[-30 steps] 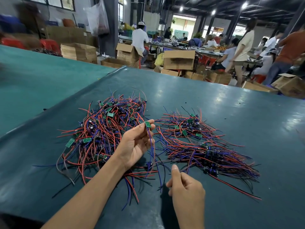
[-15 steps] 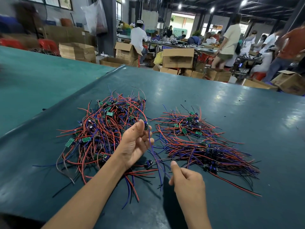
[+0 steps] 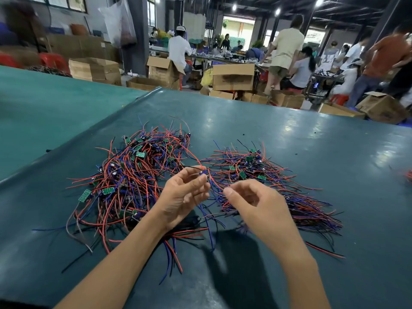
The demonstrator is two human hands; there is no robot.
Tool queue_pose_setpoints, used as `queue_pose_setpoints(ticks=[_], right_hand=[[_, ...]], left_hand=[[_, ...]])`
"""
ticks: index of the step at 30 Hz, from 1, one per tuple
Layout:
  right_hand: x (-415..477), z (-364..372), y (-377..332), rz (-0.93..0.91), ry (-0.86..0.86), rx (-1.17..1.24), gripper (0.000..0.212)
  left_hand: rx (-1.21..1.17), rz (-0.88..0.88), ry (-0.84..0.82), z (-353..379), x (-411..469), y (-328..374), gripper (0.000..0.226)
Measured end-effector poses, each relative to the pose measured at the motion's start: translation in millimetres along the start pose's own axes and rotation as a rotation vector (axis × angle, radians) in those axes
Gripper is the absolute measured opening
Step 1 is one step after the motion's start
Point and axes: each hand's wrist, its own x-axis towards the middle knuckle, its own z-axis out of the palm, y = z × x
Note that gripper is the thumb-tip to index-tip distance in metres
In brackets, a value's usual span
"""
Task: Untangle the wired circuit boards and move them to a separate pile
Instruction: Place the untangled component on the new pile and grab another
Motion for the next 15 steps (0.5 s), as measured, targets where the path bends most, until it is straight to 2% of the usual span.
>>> queue_pose_setpoints(ticks=[1,2,4,7,12,15], right_hand=[[4,-5,0,-0.063,0.039,-0.169,0.019],[7,-10,0,-0.11,0.068,-0.234,0.022],[13,-14,-2,-0.129,0.007,-0.172,0.028],[21,2,1,-0.1,-0.201,-0.089,0.029],[34,14,20,-0.097,-0.137,-0.029,0.025],[40,15,28,-0.091,-0.222,-0.064,0.02]], left_hand=[[0.028,-0.008,-0.008,1,-1,-2,0.03],[0.048,-0.016,-0.01,1,-1,-4,0.028],[0.067,-0.034,-0.009,0,0,-8,0.027],[0.114,-0.049,0.002,0,1,-9,0.022],[0.196,-0.004,-0.018,-1,2,-6,0.023],[0.185,-0.03,0.029,0,3,-8,0.028]])
